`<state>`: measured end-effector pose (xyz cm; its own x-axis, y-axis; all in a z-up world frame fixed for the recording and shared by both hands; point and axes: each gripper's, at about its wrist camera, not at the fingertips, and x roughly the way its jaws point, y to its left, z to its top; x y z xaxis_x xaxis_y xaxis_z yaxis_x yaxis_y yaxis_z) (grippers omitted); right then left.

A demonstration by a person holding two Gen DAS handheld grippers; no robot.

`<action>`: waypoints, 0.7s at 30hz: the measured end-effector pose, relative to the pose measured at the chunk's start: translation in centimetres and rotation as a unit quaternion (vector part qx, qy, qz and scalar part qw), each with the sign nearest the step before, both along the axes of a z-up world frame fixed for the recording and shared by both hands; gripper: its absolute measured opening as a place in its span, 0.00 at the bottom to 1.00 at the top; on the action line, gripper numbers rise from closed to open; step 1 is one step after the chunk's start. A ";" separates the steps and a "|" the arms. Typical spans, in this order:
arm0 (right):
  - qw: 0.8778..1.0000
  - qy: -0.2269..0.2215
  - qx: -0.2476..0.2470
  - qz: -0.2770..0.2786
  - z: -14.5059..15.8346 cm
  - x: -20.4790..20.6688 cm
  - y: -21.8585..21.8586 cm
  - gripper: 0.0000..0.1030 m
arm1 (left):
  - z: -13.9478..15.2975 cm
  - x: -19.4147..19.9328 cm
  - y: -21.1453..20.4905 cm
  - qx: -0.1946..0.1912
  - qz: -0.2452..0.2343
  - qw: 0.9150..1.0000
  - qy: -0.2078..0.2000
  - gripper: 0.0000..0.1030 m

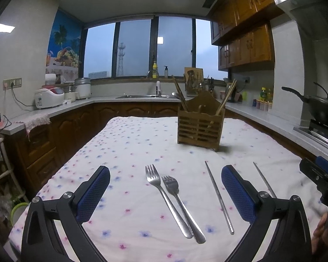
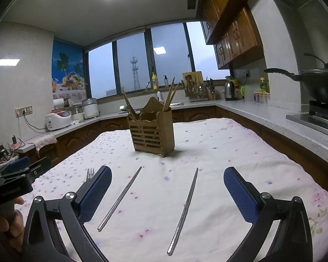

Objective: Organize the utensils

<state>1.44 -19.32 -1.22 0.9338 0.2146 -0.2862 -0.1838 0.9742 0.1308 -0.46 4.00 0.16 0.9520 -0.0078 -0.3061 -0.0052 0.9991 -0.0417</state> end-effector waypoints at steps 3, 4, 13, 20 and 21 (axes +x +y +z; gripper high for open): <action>1.000 0.000 0.001 0.000 0.0 0.0 0.0 1.00 | 0.0 0.0 0.0 0.001 -0.001 1.000 -0.001 0.99; 1.000 0.000 0.000 0.000 0.0 0.0 0.0 1.00 | 0.0 0.0 -0.1 0.001 -0.001 1.000 -0.002 0.99; 1.000 -0.001 0.001 0.000 0.0 -0.1 0.1 1.00 | 0.0 -0.3 -0.2 0.004 0.000 1.000 -0.008 0.99; 1.000 0.000 0.002 0.000 0.0 -0.1 0.3 1.00 | 0.0 -0.4 -0.3 0.006 0.000 1.000 -0.009 0.99; 1.000 0.000 0.002 0.000 0.0 -0.2 0.3 1.00 | 0.0 -0.4 -0.3 0.006 -0.001 1.000 -0.009 0.99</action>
